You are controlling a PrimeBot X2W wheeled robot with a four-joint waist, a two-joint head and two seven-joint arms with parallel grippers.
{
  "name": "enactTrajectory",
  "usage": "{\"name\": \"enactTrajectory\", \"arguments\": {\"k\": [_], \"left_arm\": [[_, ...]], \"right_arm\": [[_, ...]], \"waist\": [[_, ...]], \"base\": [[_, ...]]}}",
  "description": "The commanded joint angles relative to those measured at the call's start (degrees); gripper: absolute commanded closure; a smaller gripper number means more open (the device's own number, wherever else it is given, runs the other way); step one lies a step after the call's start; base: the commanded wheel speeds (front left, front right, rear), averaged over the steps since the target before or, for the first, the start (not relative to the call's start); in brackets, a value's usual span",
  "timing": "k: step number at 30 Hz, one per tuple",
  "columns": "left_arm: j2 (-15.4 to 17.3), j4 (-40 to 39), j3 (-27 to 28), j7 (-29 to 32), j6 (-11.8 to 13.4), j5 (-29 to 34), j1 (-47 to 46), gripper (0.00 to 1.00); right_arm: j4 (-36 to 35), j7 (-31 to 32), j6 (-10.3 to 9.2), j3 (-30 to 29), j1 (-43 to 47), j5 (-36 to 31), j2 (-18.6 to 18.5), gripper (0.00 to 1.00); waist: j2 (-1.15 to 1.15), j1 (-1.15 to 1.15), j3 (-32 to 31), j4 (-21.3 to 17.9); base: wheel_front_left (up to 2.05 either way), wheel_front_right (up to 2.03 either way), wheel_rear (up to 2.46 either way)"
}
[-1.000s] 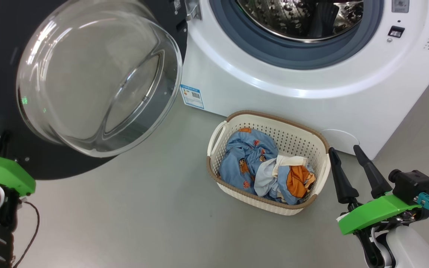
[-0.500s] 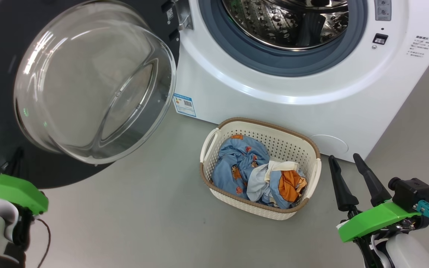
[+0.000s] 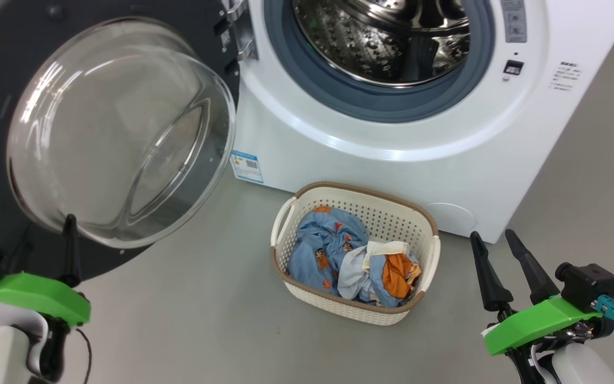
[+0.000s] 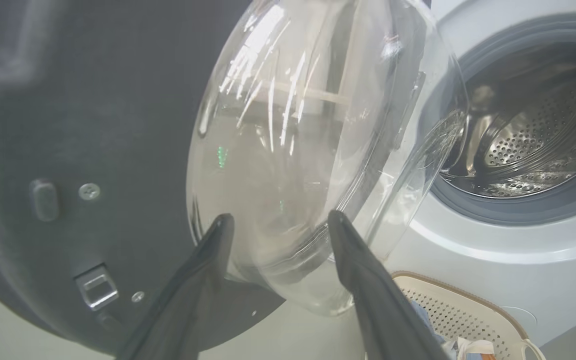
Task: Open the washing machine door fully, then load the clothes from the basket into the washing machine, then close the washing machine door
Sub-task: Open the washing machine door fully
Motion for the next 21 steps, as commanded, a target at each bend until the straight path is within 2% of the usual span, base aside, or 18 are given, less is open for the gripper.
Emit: {"name": "enactTrajectory", "arguments": {"k": [1, 13, 21], "left_arm": [[2.33, -3.50, 1.84, -0.68, 0.82, -0.08, 0.52, 0.00], [1.25, -24.94, 1.38, 3.40, 6.58, -1.03, 12.09, 0.00], [0.25, -33.91, 0.69, 4.48, 9.67, -0.97, 17.71, 0.00]], "right_arm": [[-1.51, -0.54, 0.32, 1.00, -0.07, 0.11, -0.11, 0.00], [-2.18, -0.54, 0.32, 2.04, 1.09, -0.43, -0.59, 0.00], [-2.58, -0.54, 0.32, 2.81, 1.25, -0.65, -1.58, 0.00]], "waist": [[0.00, 0.00, -0.91, -1.12], [0.00, 0.00, -3.29, -8.11], [0.00, 0.00, -4.26, -13.63]], "base": [[0.00, 0.00, 0.00], [0.00, 0.00, 0.00], [0.00, 0.00, 0.00]]}}
